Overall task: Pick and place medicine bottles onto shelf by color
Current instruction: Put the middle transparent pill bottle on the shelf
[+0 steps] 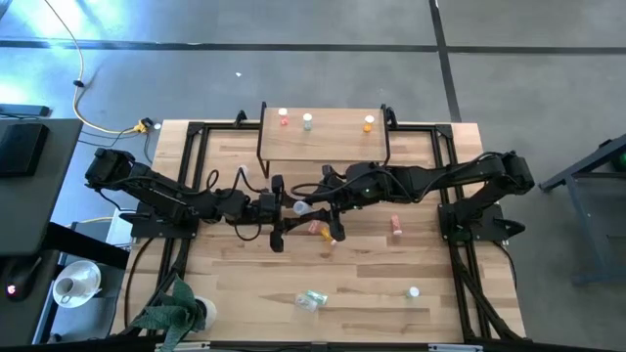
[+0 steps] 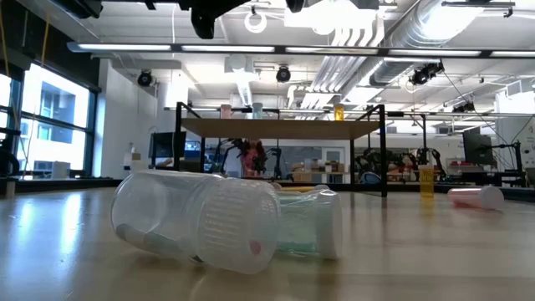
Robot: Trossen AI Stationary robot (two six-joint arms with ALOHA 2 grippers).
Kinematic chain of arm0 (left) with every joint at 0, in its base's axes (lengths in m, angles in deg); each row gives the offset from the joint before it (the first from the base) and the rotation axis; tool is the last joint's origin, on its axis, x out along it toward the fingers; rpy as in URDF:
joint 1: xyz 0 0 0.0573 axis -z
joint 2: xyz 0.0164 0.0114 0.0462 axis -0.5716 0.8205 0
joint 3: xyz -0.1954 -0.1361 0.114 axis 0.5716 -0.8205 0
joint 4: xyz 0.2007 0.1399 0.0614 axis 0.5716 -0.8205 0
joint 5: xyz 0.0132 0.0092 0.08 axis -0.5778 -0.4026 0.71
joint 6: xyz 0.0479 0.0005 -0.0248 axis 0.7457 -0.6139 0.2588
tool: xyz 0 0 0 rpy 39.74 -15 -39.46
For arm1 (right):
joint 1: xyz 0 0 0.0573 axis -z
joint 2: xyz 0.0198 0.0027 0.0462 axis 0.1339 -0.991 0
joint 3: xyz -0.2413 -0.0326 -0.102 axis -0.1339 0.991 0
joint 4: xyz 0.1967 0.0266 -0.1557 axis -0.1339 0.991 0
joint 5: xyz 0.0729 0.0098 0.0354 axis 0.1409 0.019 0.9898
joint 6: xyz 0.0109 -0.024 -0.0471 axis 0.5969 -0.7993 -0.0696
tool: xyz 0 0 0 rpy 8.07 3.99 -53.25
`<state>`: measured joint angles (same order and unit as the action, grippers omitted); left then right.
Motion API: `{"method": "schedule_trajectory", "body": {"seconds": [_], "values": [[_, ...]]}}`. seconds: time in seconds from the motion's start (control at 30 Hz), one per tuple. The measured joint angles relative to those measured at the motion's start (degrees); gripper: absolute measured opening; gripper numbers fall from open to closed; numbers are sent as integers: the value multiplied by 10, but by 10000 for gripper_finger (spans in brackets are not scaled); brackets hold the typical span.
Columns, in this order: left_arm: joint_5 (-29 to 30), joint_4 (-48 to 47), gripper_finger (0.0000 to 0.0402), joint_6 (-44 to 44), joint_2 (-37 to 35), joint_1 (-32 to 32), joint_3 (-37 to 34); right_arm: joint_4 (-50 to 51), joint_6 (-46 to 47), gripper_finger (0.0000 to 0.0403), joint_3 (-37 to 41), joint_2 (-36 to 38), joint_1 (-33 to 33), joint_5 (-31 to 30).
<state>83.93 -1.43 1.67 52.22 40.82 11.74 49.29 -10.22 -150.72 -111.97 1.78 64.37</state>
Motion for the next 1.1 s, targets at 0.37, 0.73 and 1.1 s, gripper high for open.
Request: {"method": "schedule_trajectory", "body": {"seconds": [0.37, 0.73, 1.1], "values": [[29, -19, 139, -1, 0, 0, 0, 8, -9, 196, 0, 3, 2, -13], [49, -131, 138, -16, 0, -1, 0, 36, -11, 217, 0, 79, 22, -15], [-19, -263, 139, -96, 0, -44, 0, 146, -40, 216, 0, 138, 83, -42]]}}
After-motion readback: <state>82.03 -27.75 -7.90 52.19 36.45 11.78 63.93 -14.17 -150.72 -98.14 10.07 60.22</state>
